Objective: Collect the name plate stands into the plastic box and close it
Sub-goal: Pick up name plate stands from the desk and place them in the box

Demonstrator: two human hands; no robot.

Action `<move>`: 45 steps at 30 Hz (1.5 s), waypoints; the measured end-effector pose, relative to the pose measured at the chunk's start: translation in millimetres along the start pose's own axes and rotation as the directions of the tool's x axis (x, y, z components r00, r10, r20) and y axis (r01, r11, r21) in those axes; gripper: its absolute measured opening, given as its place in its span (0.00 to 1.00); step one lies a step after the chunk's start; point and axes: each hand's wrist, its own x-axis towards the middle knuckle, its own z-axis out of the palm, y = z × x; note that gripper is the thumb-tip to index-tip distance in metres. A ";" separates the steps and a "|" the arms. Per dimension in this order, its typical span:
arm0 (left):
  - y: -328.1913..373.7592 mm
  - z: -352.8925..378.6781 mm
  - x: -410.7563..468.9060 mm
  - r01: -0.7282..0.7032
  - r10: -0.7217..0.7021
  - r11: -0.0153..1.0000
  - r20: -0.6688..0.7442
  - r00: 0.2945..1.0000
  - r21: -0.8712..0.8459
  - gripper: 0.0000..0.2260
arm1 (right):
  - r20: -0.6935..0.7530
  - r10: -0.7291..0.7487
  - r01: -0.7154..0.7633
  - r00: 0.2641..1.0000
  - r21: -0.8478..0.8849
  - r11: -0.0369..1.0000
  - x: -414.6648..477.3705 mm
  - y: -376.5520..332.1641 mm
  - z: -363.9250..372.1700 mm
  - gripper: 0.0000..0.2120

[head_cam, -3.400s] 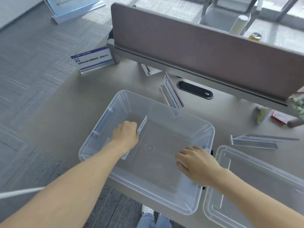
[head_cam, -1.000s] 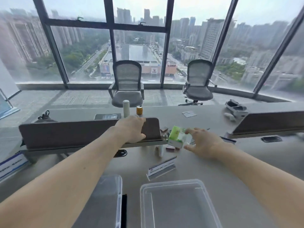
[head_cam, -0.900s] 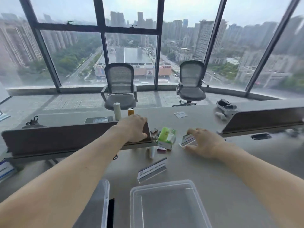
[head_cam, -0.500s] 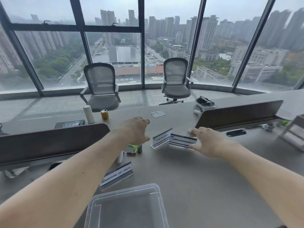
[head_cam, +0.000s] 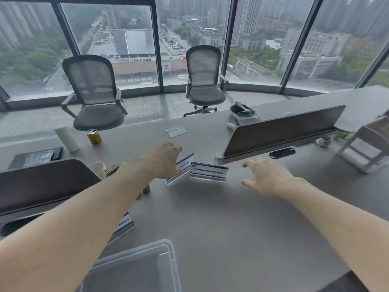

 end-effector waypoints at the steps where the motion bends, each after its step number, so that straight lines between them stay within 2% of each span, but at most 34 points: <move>1: 3.3 3.6 8.6 0.003 -0.003 1.000 0.007 1.000 0.014 0.26 | 0.016 -0.006 0.006 1.000 -0.004 1.000 10.2 9.4 4.6 0.27; 4: 10.6 15.9 31.2 0.028 -0.028 1.000 0.016 0.999 0.004 0.25 | 0.027 -0.045 0.046 0.999 -0.023 0.999 48.2 32.6 13.8 0.27; 9: 29.0 51.8 79.6 0.187 -0.173 0.969 0.100 0.980 -0.160 0.27 | 0.015 -0.172 0.172 0.985 0.015 0.985 119.5 66.9 41.8 0.26; 13: 47.1 94.0 124.1 0.302 -0.281 0.844 0.113 0.953 -0.443 0.29 | 0.044 -0.173 0.166 0.984 0.122 0.978 164.9 97.2 91.1 0.25; 18: 44.4 160.0 184.6 0.375 -0.375 0.733 0.123 0.919 -0.568 0.30 | 0.063 -0.202 0.188 0.977 0.177 0.966 223.7 109.9 153.0 0.25; 20: 42.2 185.5 209.5 0.413 -0.438 0.609 0.147 0.887 -0.677 0.30 | 0.049 -0.184 0.166 0.982 0.256 0.952 247.4 107.7 180.0 0.25; 22: 40.6 209.9 231.8 0.424 -0.504 0.349 0.214 0.837 -0.836 0.30 | 0.032 -0.122 0.100 0.992 0.396 0.913 268.2 106.4 208.9 0.27; 24: 38.3 235.6 250.8 0.395 -0.524 0.072 0.303 0.796 -0.916 0.30 | 0.030 -0.023 0.001 0.999 0.583 0.812 286.7 104.4 235.1 0.29; 26: 35.5 262.1 267.4 0.356 -0.511 -0.069 0.340 0.789 -0.932 0.31 | 0.053 0.073 -0.088 0.996 0.744 0.663 303.2 99.8 256.1 0.28; 28: 34.7 285.4 281.0 0.329 -0.498 -0.093 0.330 0.802 -0.940 0.30 | 0.038 0.121 -0.101 0.992 0.815 0.570 319.2 95.1 276.7 0.23; 31: 32.0 309.5 297.5 0.291 -0.494 -0.092 0.297 0.817 -0.952 0.23 | -0.024 0.146 -0.061 0.989 0.835 0.546 333.7 87.2 302.5 0.12; 33: 30.1 317.2 301.3 0.251 -0.496 -0.104 0.269 0.825 -0.962 0.14 | -0.092 0.151 -0.010 0.984 0.823 0.567 336.9 84.1 315.1 0.15; 37: 34.5 321.7 287.1 0.149 -0.501 -0.107 0.183 0.846 -0.983 0.09 | -0.165 0.195 0.026 0.967 0.823 0.568 336.6 86.1 316.9 0.21; 39: 38.2 320.1 274.0 0.118 -0.495 -0.155 0.181 0.850 -0.981 0.05 | -0.165 0.190 0.035 0.968 0.835 0.548 335.2 87.0 312.0 0.19; 45: 40.7 285.5 231.1 0.101 -0.517 -0.225 0.206 0.831 -0.969 0.06 | -0.156 0.102 0.090 0.982 0.877 0.471 311.7 81.4 288.5 0.13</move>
